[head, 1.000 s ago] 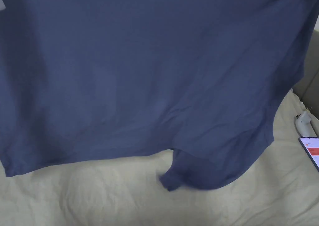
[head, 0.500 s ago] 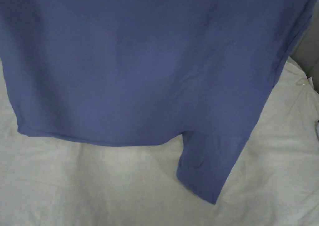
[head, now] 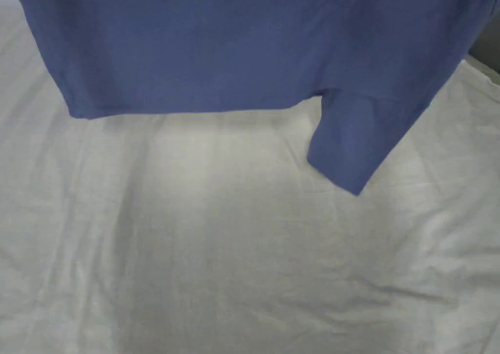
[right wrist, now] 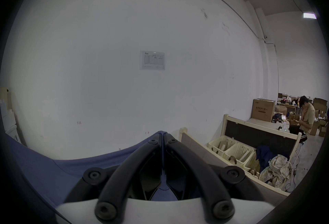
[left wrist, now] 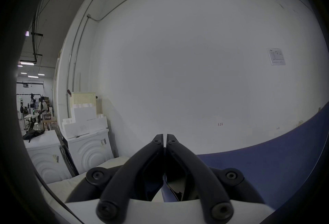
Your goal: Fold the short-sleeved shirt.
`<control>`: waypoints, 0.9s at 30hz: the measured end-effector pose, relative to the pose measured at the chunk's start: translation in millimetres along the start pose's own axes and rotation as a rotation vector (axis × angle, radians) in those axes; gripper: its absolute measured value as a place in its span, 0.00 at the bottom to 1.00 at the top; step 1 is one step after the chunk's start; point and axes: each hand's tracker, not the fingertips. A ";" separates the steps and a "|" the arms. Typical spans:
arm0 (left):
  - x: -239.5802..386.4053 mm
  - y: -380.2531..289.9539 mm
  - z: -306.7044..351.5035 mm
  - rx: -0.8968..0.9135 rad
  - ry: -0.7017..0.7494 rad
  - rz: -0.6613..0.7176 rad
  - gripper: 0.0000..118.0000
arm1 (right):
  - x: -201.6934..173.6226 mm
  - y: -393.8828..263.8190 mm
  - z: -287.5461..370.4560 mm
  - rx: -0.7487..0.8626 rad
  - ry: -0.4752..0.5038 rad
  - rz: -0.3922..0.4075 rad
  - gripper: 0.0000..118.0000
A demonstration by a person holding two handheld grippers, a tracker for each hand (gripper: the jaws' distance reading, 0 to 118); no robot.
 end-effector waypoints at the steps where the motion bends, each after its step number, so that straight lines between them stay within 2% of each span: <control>1: 4.3 -2.1 -2.7 0.013 -0.001 0.013 0.00 | -0.4 0.2 -2.1 0.027 -0.010 -0.018 0.00; 3: 12.9 -7.6 -9.1 0.028 0.003 0.029 0.00 | -0.9 -0.9 -5.5 0.060 -0.022 -0.035 0.00; 7: 27.5 -29.9 -17.4 0.012 0.001 0.036 0.00 | -5.8 -17.6 -16.0 0.049 -0.019 0.000 0.00; 11: 36.7 -78.5 -24.1 -0.059 -0.005 0.022 0.00 | -8.8 -61.3 -34.8 -0.034 0.007 0.012 0.00; 16: 42.7 -173.2 -21.3 -0.211 -0.028 -0.015 0.00 | -8.9 -157.4 -58.0 -0.208 0.047 -0.004 0.00; 22: 42.0 -299.4 0.4 -0.439 -0.063 -0.074 0.00 | -5.1 -305.3 -71.5 -0.465 0.044 0.048 0.00; 27: 32.1 -380.6 35.3 -0.595 -0.084 -0.136 0.00 | 10.8 -419.3 -61.3 -0.671 0.028 0.024 0.00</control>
